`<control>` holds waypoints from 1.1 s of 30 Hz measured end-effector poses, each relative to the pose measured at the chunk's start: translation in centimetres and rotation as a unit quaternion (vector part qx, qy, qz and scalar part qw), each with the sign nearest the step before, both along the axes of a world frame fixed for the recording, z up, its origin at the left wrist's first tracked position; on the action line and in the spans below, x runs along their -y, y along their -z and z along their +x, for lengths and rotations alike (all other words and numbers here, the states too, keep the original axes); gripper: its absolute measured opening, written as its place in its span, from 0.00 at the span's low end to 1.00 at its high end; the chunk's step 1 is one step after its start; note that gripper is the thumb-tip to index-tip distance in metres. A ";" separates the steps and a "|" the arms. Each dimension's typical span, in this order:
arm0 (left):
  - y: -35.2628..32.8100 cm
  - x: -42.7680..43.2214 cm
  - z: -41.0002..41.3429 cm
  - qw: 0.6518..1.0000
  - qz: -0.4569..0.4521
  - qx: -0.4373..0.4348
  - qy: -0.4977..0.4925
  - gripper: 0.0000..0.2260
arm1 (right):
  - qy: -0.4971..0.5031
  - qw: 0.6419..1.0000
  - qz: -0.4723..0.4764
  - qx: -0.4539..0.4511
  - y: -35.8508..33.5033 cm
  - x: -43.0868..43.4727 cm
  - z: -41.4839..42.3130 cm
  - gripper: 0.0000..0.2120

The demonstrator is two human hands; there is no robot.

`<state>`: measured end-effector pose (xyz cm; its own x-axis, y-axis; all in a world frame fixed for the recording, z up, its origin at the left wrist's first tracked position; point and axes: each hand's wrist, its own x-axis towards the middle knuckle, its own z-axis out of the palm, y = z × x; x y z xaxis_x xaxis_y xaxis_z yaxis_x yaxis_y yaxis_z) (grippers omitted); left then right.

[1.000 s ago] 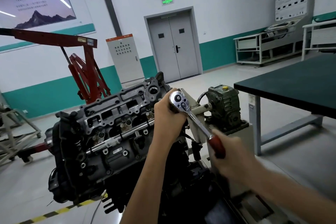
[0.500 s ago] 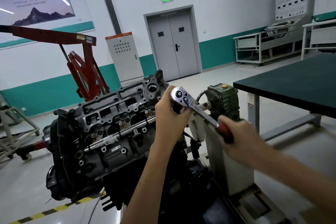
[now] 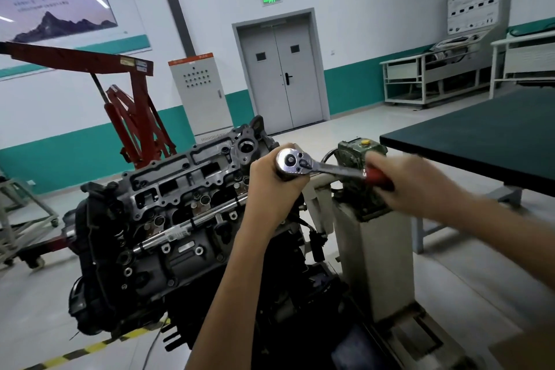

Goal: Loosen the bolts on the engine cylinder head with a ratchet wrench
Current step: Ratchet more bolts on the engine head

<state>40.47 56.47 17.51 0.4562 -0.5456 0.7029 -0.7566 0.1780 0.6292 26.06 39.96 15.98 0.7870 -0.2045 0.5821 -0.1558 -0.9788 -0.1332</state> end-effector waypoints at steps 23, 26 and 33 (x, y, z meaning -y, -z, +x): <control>1.1 0.8 -0.3 0.999 -0.043 0.026 -0.015 0.12 | -0.027 0.993 0.115 0.013 4.2 -2.6 -0.3 0.16; 0.7 0.5 -0.2 0.999 -0.028 0.018 -0.019 0.06 | 0.000 0.998 -0.059 0.003 -1.7 1.6 0.0 0.14; 1.0 -0.1 -0.5 0.996 -0.054 0.054 -0.043 0.10 | -0.035 0.999 0.025 0.011 0.8 -0.6 0.1 0.14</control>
<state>40.00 56.53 16.54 0.4173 -0.4255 0.8030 -0.8338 0.1721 0.5246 26.20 40.53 15.18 0.7879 -0.1789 0.5893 -0.0835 -0.9791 -0.1857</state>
